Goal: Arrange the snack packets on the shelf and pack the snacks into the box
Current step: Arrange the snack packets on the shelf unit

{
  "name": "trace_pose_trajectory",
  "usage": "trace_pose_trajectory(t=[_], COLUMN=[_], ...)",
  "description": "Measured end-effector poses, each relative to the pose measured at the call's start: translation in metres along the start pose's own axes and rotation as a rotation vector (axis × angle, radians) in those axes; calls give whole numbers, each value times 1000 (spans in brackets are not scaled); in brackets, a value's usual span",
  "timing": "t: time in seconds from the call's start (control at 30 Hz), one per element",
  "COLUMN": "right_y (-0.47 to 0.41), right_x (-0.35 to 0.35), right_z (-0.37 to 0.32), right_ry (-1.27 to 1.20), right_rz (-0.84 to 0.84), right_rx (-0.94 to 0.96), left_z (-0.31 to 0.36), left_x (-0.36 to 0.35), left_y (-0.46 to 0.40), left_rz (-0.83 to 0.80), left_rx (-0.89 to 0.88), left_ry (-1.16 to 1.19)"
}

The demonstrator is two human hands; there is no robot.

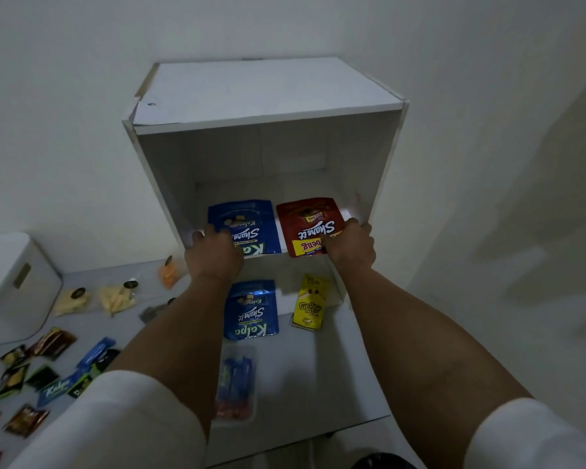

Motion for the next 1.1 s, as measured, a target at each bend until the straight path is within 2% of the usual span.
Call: trace_pose_trajectory(t=[0.07,0.13,0.27,0.37,0.47,0.57,0.83,1.1], right_y=[3,5,9,9,10,12,14,25], right_x=[1,3,1,-2,-5,-16,-42,-37], right_z=[6,12,27,35,42,50,59,54], right_ry=[-89,-192,-419,-486,-535,-595,-666,-802], right_rz=[29,45,62,52,34,-17,-189,-242], right_rx=[-59,-119,-275,-326,-411,-518,-548,-545], left_z=[-1,-10,-30,-33,-24,-20,-9,-4], left_x=[-1,-8,-45,-66,-78,-82,-86,-74], left_y=[7,14,22,27,34,37,40,52], left_rz=[26,15,-134,-201,-291,-323,-404,-334], left_rx=[35,169,456,723,888,923,984,1000], left_ry=[95,249,607,1028,1265,1307,1408,1447])
Point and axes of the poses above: each hand's wrist, its own y-axis away from the middle knuckle, its own x-axis out of the back of the hand, z = x × y, the point moved 9 cm from there along -y, towards the middle knuckle, and after that the axes turned 3 degrees about z, right-handed, at the moved point
